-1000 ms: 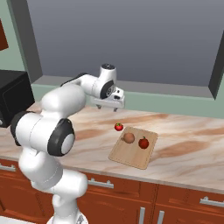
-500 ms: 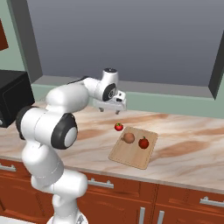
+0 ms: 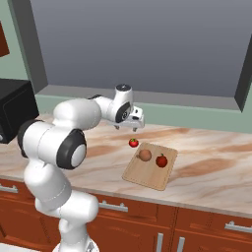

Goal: Place the avocado, onion, tomato, and bell pepper on the cutting board.

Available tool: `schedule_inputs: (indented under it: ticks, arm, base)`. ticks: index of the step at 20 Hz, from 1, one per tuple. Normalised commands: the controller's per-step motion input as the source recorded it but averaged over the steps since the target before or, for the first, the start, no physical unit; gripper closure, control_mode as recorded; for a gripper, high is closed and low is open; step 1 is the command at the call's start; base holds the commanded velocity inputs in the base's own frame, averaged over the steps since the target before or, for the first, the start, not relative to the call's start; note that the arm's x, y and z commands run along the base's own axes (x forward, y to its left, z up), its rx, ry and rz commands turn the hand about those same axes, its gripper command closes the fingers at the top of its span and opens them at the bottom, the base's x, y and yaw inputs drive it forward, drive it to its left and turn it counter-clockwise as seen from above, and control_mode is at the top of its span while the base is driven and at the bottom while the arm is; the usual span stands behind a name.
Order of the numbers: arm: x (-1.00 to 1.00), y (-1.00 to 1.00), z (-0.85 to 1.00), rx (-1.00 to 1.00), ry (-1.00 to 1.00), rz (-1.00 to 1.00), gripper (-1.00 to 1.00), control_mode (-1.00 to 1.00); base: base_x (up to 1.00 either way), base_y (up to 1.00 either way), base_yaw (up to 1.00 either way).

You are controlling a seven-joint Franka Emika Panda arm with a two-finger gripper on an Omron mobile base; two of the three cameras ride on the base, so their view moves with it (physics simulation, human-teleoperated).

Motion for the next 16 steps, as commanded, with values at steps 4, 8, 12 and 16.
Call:
schedule_inputs:
  ticks: [4, 8, 12, 16]
  arm:
    - [0.36, -0.02, -0.05, 0.00, 0.00, 0.00, -1.00, -1.00]
    - [0.40, -0.13, -0.05, 0.00, 0.03, 0.00, -1.00, -1.00]
    - [0.29, -0.19, -0.15, 0.00, 0.05, 0.00, -1.00, -1.00]
    - [0.23, -0.20, -0.21, 0.00, 0.05, 0.00, -1.00, -1.00]
  base:
    - [0.00, 0.00, 0.00]
    - [0.00, 0.00, 0.00]
    - [0.00, 0.00, 0.00]
    - [0.00, 0.00, 0.00]
